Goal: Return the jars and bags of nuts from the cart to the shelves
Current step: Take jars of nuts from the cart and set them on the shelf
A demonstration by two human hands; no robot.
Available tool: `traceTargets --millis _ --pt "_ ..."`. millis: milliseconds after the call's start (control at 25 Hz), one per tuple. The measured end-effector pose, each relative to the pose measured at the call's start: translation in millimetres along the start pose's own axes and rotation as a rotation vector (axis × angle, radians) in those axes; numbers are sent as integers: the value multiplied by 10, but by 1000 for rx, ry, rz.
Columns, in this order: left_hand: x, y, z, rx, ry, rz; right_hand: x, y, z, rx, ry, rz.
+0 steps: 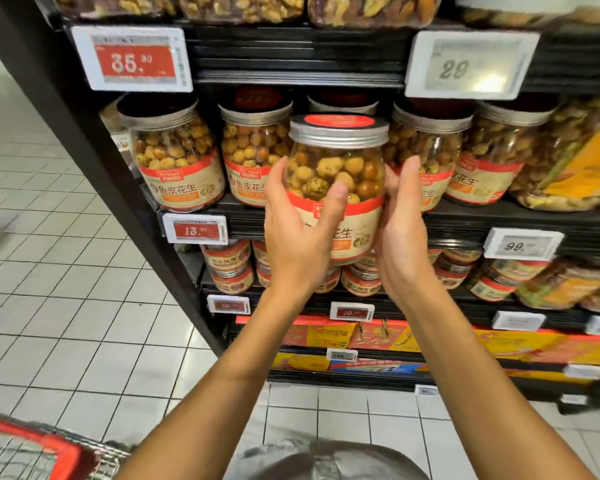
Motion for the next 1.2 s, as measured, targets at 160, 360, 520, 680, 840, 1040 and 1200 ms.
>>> traceTargets --millis 160,360,520,680,840,1040,1200 --pt "110 172 -63 -16 -69 -101 -122 12 200 -291 -130 161" --pt "200 292 -257 41 78 -87 -450 -224 226 -712 -229 456" --pt "220 274 -139 208 162 -134 -353 -223 242 -780 -201 459" --pt "-123 372 148 479 216 -521 -266 -219 298 -805 -166 504" --pt "-157 443 69 521 310 -380 -122 -208 260 -810 -81 373" --pt "-21 423 52 609 342 -349 82 -166 270 -821 -48 281" --pt "-227 355 308 562 88 -235 -2 -213 268 -747 -135 380"
Point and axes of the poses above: each hand's wrist, its own x-axis towards the middle knuckle, its own z-axis out of the back of the hand, y = z × x, the point moved 3 cm from there along x, towards the middle knuckle, and after that the axes turned 10 degrees about -x, right-handed, at the moved point
